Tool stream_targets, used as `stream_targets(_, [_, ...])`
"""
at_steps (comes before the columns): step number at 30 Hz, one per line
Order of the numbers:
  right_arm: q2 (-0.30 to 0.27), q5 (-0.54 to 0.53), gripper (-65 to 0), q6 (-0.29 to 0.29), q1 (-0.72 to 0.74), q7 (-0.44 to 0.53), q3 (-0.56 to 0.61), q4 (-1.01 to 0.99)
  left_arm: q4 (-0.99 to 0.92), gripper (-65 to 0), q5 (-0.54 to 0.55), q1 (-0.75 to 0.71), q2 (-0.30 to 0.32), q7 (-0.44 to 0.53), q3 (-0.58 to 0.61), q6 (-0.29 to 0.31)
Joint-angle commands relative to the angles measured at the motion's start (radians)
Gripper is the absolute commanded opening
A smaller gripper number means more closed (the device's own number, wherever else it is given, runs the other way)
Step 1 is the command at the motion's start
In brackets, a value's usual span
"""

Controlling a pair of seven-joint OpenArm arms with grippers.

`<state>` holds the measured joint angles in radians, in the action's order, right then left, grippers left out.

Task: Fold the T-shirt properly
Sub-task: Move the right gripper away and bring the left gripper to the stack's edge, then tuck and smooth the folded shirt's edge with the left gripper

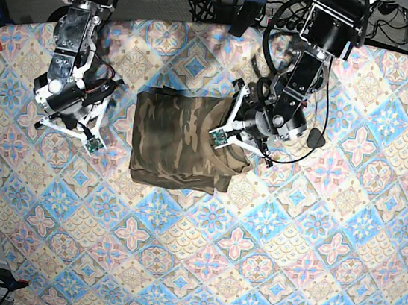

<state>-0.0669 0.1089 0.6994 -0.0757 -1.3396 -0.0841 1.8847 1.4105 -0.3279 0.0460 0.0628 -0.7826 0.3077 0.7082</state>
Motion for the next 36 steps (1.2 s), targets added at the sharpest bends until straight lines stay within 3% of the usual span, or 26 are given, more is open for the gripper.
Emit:
stream_targets(1, [-0.009, 0.004, -62.3, -0.001, 0.014, 0.015, -0.001, 0.019, -0.012, -65.0, 0.008, 0.044, -0.021, 0.018, -0.002, -0.010])
stream_targets(5, [-0.011, 0.004, -62.3, -0.001, -0.016, 0.015, -0.001, 0.019, -0.081, -65.0, 0.003, 0.117, -0.059, 0.018, -0.003, -0.010])
stream_targets(13, [-0.030, 0.004, -62.3, -0.001, -0.072, 0.016, -0.001, 0.026, -0.155, -65.0, 0.011, 0.234, -0.067, 0.021, 0.002, -0.010])
stream_targets(17, [-0.032, 0.004, -62.2, -0.001, -0.108, 0.016, -0.001, 0.026, -0.354, -65.0, 0.000, 0.314, -0.113, 0.173, -0.003, -0.010])
stream_targets(20, [-0.032, 0.004, -62.2, -0.001, -0.134, 0.041, -0.001, 0.026, -0.584, -65.0, 0.003, 0.411, -0.148, 0.294, 0.003, -0.101])
stream_targets(25, [-0.034, 0.004, -62.2, -0.001, -0.157, 0.048, -0.001, 0.028, -0.880, -65.0, 0.011, 0.555, -0.208, 0.469, -0.002, -0.167])
stream_targets(29, [-0.046, 0.004, -62.2, -0.001, -0.164, 0.050, -0.001, 0.028, -0.894, -65.0, 0.013, 0.598, -0.220, 0.539, -0.002, -0.270])
stream_targets(32, [-0.046, 0.004, -62.1, -0.001, -0.177, 0.050, -0.003, 0.028, -0.897, -65.0, 0.003, 0.619, -0.220, 0.558, 0.003, -0.278])
stream_targets(36, [-0.046, 0.004, -62.1, -0.001, -0.177, 0.050, -0.003, 0.028, -0.925, -65.0, 0.003, 0.639, -0.220, 0.711, 0.005, -0.281])
